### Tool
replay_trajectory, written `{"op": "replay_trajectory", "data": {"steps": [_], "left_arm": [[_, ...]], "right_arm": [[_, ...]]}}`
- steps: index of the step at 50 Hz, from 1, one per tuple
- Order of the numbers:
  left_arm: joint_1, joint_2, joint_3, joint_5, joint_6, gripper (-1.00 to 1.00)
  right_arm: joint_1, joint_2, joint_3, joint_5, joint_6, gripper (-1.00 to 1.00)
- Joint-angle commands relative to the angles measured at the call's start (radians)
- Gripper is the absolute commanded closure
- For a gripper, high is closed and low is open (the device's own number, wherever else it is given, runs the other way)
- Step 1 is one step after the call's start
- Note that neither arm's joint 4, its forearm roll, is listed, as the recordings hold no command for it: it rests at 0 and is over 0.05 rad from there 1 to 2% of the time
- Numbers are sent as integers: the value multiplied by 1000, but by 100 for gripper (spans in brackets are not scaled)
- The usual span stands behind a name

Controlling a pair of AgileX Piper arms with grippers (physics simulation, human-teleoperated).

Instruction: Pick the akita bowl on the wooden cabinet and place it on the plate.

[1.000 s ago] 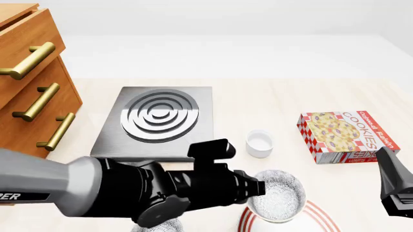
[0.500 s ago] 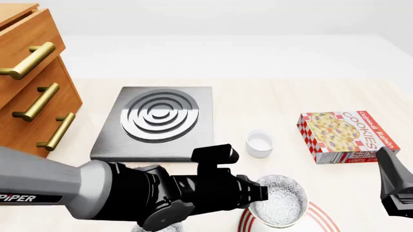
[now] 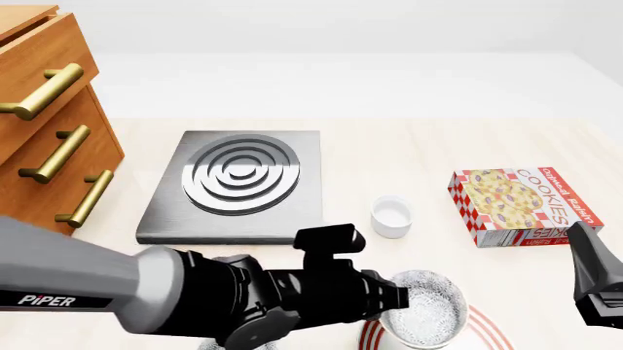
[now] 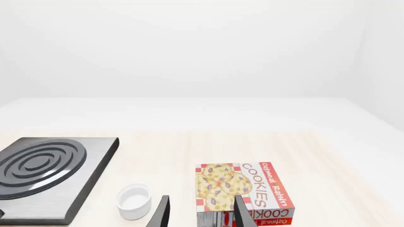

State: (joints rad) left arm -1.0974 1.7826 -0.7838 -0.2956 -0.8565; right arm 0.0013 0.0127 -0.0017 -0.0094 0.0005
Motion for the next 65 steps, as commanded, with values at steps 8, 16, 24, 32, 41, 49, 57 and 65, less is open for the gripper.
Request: {"op": "replay_trajectory", "data": {"steps": [8,16,24,32,41,49,57,65], "left_arm": [[-10,16,-14,-8,-6,100],[-11,22,-11,-15,-8,100],[-13,27,-11,-20,-10,100],[-16,37,-12,-25,-15,100],[-18,45,-14,-30,-18,100],[-19,47,-11,-35,-21,100],[-20,51,-11,-38,-21,100],[-21,53,-11,-41,-22,100]], "right_arm": [[0,0,0,0,0,-100],[0,0,0,0,0,-100],[0,0,0,0,0,-100],[0,0,0,0,0,-100],[0,0,0,0,0,-100],[0,0,0,0,0,-100],[0,0,0,0,0,-100],[0,0,0,0,0,-100]]}}
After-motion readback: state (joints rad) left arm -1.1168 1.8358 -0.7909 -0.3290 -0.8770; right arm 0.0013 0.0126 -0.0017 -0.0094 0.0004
